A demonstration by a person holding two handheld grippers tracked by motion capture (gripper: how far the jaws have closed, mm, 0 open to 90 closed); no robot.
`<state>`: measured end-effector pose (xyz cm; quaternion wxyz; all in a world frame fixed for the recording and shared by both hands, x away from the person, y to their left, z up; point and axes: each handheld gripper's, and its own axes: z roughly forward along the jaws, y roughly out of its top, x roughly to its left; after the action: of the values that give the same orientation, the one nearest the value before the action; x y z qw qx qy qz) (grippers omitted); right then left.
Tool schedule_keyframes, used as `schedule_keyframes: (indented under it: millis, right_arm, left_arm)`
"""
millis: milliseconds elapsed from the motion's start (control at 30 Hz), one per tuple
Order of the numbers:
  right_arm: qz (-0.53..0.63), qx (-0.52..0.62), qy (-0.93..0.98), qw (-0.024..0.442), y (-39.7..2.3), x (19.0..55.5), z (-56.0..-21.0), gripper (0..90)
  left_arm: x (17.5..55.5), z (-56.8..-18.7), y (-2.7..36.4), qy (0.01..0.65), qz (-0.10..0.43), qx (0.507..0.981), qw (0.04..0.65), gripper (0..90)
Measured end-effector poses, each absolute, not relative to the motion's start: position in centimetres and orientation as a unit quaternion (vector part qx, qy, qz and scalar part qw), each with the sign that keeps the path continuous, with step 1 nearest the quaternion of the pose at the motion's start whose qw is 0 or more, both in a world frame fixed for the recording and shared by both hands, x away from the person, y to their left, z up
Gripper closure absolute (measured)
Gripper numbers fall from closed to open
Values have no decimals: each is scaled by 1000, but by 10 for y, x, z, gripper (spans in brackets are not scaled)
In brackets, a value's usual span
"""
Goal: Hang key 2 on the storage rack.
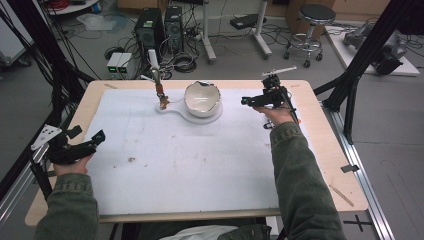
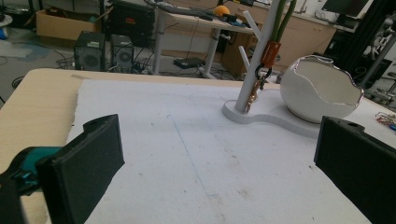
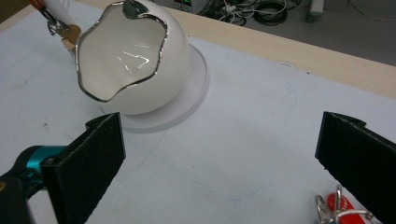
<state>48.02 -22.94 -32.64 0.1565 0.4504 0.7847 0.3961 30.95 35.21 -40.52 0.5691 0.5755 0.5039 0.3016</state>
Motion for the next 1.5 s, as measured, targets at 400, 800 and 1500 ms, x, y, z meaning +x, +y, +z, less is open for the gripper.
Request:
schedule_keyframes:
  millis: [400,800,1500]
  right_arm:
    - [377,465,783,168,-253,480,-336,6]
    - [348,500,775,165,-286,484,-360,9]
    - [304,537,775,136,-309,488,-396,64]
  left_arm:
    - [309,-405,352,504,301,577,568,17]
    - [310,-405,352,505,302,575,569,17]
    - [310,-405,352,505,301,575,569,17]
